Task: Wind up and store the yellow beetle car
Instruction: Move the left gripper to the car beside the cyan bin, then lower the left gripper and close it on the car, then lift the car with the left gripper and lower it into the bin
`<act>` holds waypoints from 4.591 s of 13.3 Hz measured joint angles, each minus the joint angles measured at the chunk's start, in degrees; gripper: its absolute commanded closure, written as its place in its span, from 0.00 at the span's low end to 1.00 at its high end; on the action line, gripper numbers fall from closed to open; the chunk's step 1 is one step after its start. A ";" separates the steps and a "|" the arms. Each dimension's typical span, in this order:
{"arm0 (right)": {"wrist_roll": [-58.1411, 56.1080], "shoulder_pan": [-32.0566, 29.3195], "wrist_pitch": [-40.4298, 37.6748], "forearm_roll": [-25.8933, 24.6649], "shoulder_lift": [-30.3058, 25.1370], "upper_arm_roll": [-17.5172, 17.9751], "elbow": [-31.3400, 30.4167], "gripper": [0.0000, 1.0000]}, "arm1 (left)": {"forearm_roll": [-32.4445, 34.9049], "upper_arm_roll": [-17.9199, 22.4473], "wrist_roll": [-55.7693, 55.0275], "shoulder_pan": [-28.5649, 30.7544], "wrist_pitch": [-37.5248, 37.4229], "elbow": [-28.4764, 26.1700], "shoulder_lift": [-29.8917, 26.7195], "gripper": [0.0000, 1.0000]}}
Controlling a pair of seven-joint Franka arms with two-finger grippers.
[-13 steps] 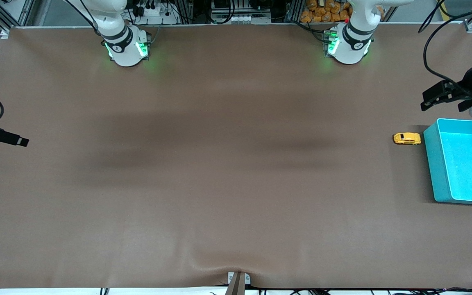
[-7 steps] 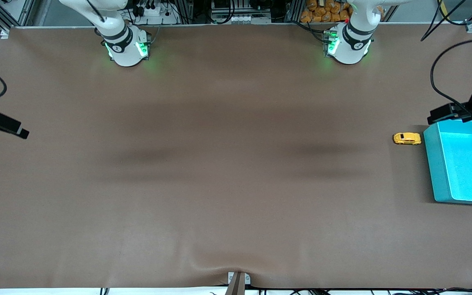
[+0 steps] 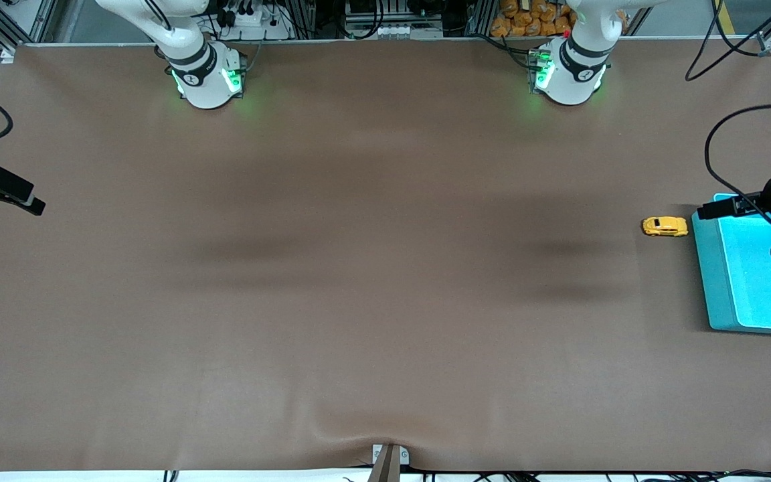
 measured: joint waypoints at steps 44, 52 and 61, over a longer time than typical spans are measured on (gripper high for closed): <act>-1.49 1.20 -1.66 -2.14 -0.38 -2.33 -0.70 0.00 | 0.10 -0.66 -55.59 14.51 67.35 -45.77 5.62 0.91; -1.50 1.23 -1.45 -2.19 -0.38 -2.27 -0.70 0.00 | 0.10 -5.00 -55.65 14.15 65.64 -44.04 2.80 0.98; -1.50 1.24 -1.43 -2.22 -0.38 -2.25 -0.72 0.00 | 0.14 -5.37 -45.56 15.76 43.76 -25.01 -1.51 1.00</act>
